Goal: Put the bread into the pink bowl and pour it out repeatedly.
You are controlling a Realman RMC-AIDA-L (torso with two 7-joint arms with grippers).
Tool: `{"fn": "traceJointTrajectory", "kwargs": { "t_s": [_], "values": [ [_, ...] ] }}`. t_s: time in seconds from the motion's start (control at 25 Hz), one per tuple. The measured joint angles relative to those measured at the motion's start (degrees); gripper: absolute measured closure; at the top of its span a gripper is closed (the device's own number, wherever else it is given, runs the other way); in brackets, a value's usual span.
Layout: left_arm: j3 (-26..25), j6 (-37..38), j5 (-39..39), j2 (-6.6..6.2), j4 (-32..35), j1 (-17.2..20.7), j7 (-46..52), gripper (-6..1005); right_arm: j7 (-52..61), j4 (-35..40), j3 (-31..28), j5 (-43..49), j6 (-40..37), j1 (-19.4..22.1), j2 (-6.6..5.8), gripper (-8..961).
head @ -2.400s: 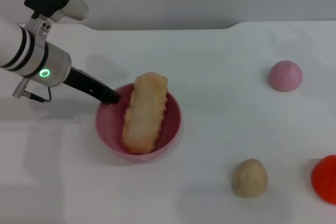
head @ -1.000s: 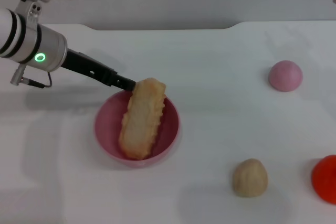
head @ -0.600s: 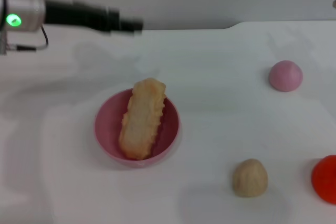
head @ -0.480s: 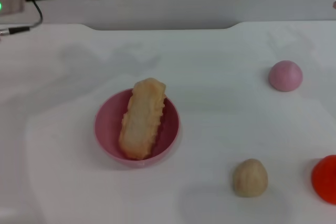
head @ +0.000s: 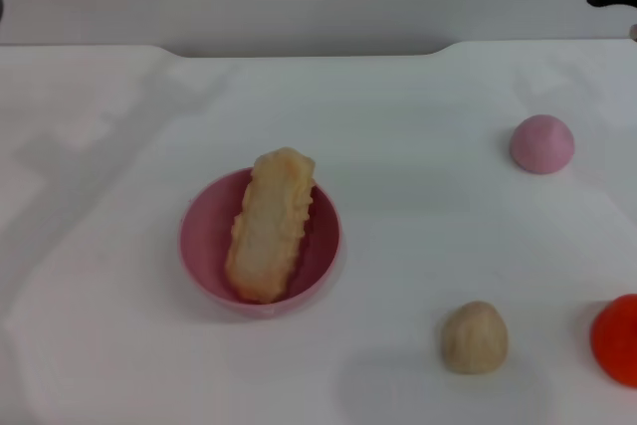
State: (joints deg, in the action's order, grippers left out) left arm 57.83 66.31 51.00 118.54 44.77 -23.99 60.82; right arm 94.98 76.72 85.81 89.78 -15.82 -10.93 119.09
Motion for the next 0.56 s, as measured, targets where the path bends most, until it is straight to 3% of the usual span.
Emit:
{"fn": "traceJointTrajectory", "kwargs": {
  "t_s": [0.2,0.4,0.56],
  "values": [
    [8.21,0.17,-21.03,0.06,-10.53,0.11,-20.27,229,-3.26,-3.15,-4.30,-4.96,0.07,-1.67,0.05,398],
    [13.57,-0.11,-29.45,0.08,-14.05,0.19,-28.63,229,-3.97,-6.44,-10.82,-15.02,-2.58,-3.77,-0.07,398],
    [16.04,0.30,-34.01,0.17,-16.46,0.32,-31.01,229,-9.99,-14.41,-20.30,-27.95,-19.62,-6.87,-0.08,398]
  ]
}}
